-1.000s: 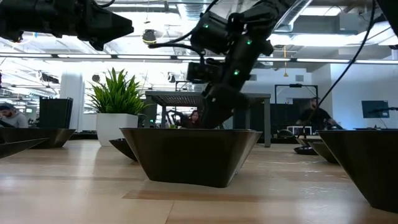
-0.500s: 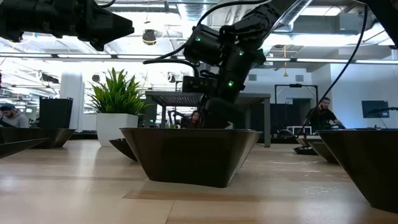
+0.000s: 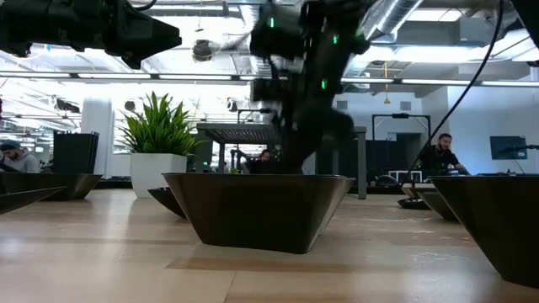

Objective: Pick & Place Mini shaped plates
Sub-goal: Put the black distorted square plate on the shelf, then stack the black distorted square plate on top of the black distorted square plate on the shelf

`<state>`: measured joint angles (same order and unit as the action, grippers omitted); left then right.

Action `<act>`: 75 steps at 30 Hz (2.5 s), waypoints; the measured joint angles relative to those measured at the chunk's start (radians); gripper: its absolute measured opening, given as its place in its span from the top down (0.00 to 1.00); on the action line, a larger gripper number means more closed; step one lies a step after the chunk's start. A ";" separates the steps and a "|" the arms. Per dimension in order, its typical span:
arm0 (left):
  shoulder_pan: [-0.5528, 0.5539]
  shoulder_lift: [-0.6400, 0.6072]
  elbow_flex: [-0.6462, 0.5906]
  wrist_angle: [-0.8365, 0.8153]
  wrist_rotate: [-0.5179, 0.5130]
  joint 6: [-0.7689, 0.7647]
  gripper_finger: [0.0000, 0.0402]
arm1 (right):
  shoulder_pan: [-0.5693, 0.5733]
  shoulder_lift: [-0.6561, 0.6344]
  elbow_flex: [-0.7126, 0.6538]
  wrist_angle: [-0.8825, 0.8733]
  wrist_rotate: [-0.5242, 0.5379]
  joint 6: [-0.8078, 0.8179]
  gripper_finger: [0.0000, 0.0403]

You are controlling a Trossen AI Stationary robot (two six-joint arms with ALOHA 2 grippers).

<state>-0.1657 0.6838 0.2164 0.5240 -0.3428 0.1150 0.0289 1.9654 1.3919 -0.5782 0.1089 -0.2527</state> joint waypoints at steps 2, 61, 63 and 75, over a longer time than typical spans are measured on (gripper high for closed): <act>0.000 0.000 0.000 0.000 0.000 0.000 0.67 | 0.022 -0.038 0.019 -0.054 0.037 0.005 0.99; 0.000 0.006 0.000 0.038 0.000 -0.053 0.67 | -0.375 -0.192 0.054 0.054 0.077 -0.344 0.87; 0.000 0.006 0.000 0.038 0.000 -0.053 0.67 | -0.369 -0.192 0.054 0.055 0.089 -0.343 0.83; -0.022 0.006 0.007 0.087 0.085 -0.053 0.67 | -0.171 -0.315 0.220 -0.230 0.459 -0.273 0.76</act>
<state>-0.1875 0.6902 0.2231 0.6113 -0.2580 0.0620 -0.1425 1.6508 1.6121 -0.8077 0.5680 -0.5255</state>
